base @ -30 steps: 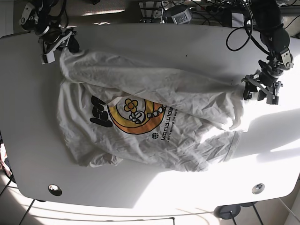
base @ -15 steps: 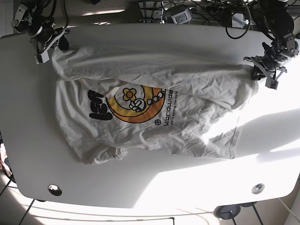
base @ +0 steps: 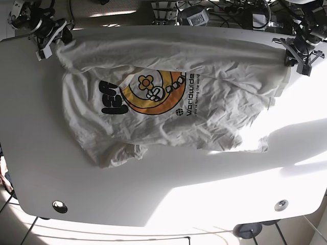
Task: Fold the T-shirt properly
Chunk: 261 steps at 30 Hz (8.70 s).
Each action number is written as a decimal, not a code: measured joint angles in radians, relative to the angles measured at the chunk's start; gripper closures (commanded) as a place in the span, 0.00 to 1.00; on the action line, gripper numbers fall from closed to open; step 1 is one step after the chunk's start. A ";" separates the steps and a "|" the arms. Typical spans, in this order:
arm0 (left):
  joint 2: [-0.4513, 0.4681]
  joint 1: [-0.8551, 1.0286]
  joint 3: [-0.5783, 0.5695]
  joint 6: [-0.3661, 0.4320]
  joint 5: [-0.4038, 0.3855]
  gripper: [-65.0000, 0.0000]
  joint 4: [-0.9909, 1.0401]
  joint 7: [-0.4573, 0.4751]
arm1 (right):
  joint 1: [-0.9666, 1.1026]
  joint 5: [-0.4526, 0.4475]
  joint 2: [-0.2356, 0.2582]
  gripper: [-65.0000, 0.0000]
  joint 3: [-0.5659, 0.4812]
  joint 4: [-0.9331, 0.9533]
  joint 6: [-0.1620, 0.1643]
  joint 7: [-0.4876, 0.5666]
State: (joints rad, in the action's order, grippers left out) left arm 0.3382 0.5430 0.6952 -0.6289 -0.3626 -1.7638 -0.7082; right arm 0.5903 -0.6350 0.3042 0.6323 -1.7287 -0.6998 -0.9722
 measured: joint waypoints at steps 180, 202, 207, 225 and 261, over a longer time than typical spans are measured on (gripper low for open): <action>-0.052 -1.078 -0.341 0.175 0.249 0.46 1.131 0.243 | -1.038 0.594 -0.093 0.96 -0.224 1.062 0.003 0.718; -0.091 -0.755 -0.334 0.046 0.259 1.00 0.180 -0.137 | -0.847 0.503 -0.104 0.97 -0.146 0.248 -0.001 0.212; -0.090 -0.604 -0.335 0.043 0.253 1.00 -0.013 -0.179 | -0.724 0.496 -0.117 0.97 -0.068 -0.008 -0.003 0.084; -0.132 -0.324 -0.172 -0.071 0.264 0.69 -0.092 -0.182 | -0.314 0.499 -0.246 0.67 0.031 -0.189 -0.004 0.018; -0.163 -0.375 -0.172 -0.071 0.266 0.58 0.127 -0.200 | -0.661 0.480 -0.196 0.97 -0.058 0.014 0.000 -0.016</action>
State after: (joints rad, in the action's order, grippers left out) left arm 0.1749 0.1684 0.5228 -0.6998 -0.0971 -1.6367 -0.9085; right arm -0.0704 -0.1547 0.1081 0.5743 -1.7142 -0.6994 -0.9886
